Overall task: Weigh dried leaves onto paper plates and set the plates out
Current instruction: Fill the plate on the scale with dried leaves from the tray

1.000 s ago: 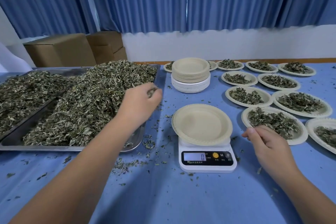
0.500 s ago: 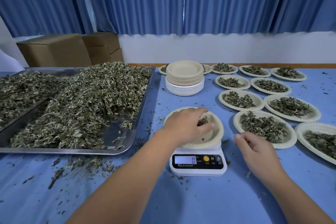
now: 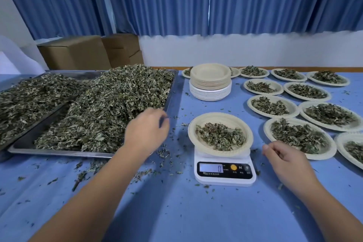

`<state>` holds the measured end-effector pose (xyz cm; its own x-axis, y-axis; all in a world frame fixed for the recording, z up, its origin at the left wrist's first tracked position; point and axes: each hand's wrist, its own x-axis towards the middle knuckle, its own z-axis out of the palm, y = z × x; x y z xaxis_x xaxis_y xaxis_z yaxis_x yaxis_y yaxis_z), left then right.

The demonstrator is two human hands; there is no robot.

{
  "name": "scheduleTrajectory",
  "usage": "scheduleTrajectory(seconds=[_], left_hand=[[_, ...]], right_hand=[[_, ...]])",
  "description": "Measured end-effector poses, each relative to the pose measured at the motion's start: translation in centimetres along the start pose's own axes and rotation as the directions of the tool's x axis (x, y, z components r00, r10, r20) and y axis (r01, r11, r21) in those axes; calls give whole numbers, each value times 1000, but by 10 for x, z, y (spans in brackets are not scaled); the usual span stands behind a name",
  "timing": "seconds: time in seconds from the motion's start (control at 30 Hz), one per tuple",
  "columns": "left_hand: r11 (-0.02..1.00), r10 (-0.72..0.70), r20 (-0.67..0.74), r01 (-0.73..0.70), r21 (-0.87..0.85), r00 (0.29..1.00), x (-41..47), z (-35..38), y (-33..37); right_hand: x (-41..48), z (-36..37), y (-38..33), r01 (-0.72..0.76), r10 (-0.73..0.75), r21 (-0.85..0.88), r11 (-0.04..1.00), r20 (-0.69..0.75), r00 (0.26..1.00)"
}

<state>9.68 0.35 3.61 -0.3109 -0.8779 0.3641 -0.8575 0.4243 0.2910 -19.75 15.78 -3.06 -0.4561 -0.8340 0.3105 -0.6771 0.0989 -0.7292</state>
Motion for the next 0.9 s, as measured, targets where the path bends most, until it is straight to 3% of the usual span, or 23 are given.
scheduleTrajectory(seconds=[0.1, 0.2, 0.37, 0.47, 0.57, 0.6, 0.67, 0.73, 0.83, 0.9], left_hand=[[930, -179, -24, 177, 324, 984, -7, -9, -30], [837, -356, 50, 294, 462, 933, -10, -16, -46], [866, -461, 280, 357, 350, 842, -13, -14, -49], [937, -347, 367, 333, 103, 863, -13, -10, -44], [932, -293, 303, 341, -121, 907, -14, -11, -37], [940, -307, 238, 333, -73, 921, -14, -13, -36], [930, -344, 116, 321, 179, 932, -14, -17, -37], [857, -438, 138, 366, 363, 888, -15, -21, -40], [832, -528, 291, 418, 364, 798, -18, -17, -48], [894, -440, 381, 358, 269, 813, -19, -13, -54]], right_hand=[[0, 0, -1, -18, 18, 3, 1000, 16, 1000], [1, 0, -3, -32, 32, -35, 999, 15, 999], [0, 2, -3, -33, 33, -60, 998, 9, 999], [1, 4, -2, -42, 43, -79, 996, 8, 999], [2, 5, -3, -42, 42, -89, 995, 1, 999], [2, 5, -3, -40, 40, -95, 995, 0, 999], [2, 5, -4, -39, 39, -102, 994, -1, 999], [2, 4, -5, -34, 34, -110, 993, -4, 999], [1, 3, -6, -24, 25, -147, 989, 4, 1000], [0, 4, -7, -16, 18, -167, 986, 9, 1000]])
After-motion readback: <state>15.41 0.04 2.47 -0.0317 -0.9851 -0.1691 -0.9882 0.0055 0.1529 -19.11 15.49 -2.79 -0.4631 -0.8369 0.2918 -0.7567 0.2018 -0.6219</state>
